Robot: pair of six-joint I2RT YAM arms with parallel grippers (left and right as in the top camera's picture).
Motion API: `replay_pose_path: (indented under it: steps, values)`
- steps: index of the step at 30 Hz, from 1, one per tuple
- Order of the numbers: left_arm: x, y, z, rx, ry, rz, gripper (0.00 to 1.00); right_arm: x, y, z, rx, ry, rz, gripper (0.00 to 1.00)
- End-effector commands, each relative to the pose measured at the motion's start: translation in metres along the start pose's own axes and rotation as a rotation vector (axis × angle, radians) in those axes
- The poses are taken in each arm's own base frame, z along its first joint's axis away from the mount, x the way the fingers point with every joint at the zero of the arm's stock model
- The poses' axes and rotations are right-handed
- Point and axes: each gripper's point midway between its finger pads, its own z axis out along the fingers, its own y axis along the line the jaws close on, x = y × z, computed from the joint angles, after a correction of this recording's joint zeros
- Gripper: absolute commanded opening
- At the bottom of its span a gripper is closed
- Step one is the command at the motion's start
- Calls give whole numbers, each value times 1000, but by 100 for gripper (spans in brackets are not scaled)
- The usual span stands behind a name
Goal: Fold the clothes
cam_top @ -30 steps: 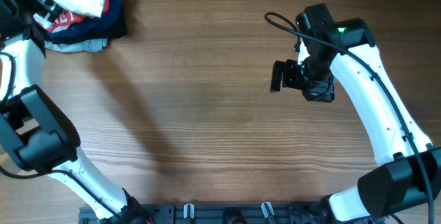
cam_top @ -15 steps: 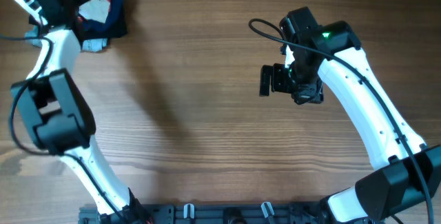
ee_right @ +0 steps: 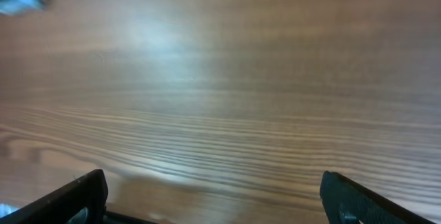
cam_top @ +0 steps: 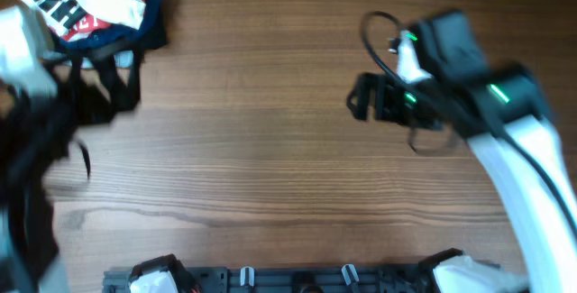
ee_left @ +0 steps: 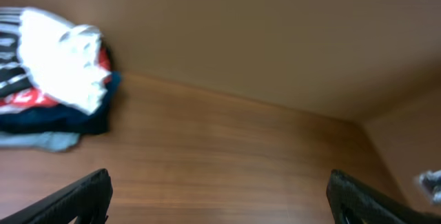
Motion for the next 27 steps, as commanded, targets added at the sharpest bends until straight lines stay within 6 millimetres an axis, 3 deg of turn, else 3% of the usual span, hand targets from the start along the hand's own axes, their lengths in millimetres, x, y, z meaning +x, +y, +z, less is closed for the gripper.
replay_pose_path:
  steps: [1,2,4,7,10,14,18,27]
  values:
    - [51,-49,-52,158,31,57,100,12,-11,-78,1,-251,-26,99]
    - [85,-59,-82,169,19,70,100,29,-19,-103,-22,-337,-5,99]
    - [119,-63,-103,169,16,73,100,52,-28,-114,-50,-380,17,99]
    - [180,-66,-137,174,-4,86,100,93,-51,-97,-85,-416,89,100]
    - [215,-69,-160,179,-74,131,100,100,-69,-72,-102,-538,88,100]
    - [222,-59,-172,101,-159,162,100,99,-75,-42,-157,-527,319,100]
    - [222,-59,-172,101,-159,162,100,101,-78,-33,-221,-469,674,100]
    - [222,-59,-172,101,-159,162,100,102,-78,-32,-228,-464,709,100]
